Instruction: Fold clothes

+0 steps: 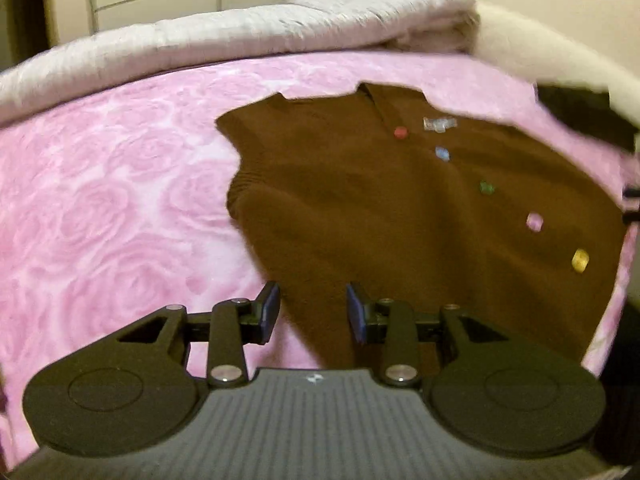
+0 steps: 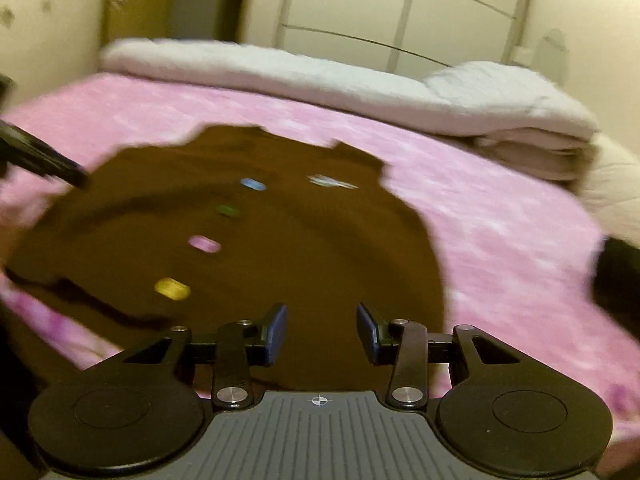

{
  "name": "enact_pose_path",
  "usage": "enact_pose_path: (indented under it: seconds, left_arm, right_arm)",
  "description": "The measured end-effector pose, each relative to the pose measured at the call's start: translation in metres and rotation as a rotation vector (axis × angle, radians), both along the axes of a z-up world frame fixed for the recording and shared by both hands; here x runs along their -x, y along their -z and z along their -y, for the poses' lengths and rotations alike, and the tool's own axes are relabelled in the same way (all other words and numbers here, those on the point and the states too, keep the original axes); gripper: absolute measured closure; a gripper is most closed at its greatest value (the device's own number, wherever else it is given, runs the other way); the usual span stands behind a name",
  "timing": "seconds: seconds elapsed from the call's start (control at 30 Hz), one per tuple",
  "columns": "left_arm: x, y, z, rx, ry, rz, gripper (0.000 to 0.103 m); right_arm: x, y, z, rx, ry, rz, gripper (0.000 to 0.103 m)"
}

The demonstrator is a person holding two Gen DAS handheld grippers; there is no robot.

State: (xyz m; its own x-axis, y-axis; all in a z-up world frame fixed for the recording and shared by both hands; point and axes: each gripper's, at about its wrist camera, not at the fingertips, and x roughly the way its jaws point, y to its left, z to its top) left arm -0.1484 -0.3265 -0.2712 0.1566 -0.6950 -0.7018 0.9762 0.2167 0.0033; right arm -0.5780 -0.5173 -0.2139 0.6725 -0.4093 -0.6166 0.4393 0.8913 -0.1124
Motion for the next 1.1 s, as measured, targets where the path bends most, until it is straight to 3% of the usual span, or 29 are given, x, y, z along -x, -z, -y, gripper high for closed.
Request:
enact_pose_path:
  seconds: [0.13, 0.27, 0.37, 0.53, 0.67, 0.97, 1.1]
  left_arm:
    - [0.004, 0.010, 0.000, -0.031, 0.017, 0.082, 0.068]
    - [0.001, 0.011, -0.001, -0.032, 0.012, 0.062, 0.067]
    - [0.004, 0.012, 0.002, -0.037, 0.023, 0.084, 0.067]
    - [0.010, 0.011, 0.004, -0.045, 0.035, 0.118, 0.068]
    - [0.014, 0.008, 0.000, -0.052, 0.049, 0.142, 0.068]
    - [0.015, -0.004, -0.028, -0.034, 0.029, 0.111, 0.068]
    - [0.032, -0.008, -0.035, -0.007, 0.086, 0.102, 0.067]
  right_arm:
    - [-0.038, 0.006, -0.018, -0.069, -0.083, 0.025, 0.062]
    - [-0.081, 0.018, -0.030, -0.125, -0.168, -0.017, 0.062]
    - [-0.092, 0.023, -0.032, -0.118, -0.183, -0.058, 0.062]
    - [-0.068, 0.042, -0.018, -0.152, -0.121, -0.119, 0.067]
    - [-0.051, 0.040, -0.014, -0.152, -0.100, -0.125, 0.068]
    - [-0.054, 0.019, -0.040, -0.138, -0.152, 0.010, 0.066]
    - [-0.073, 0.030, -0.044, -0.196, -0.175, -0.010, 0.066]
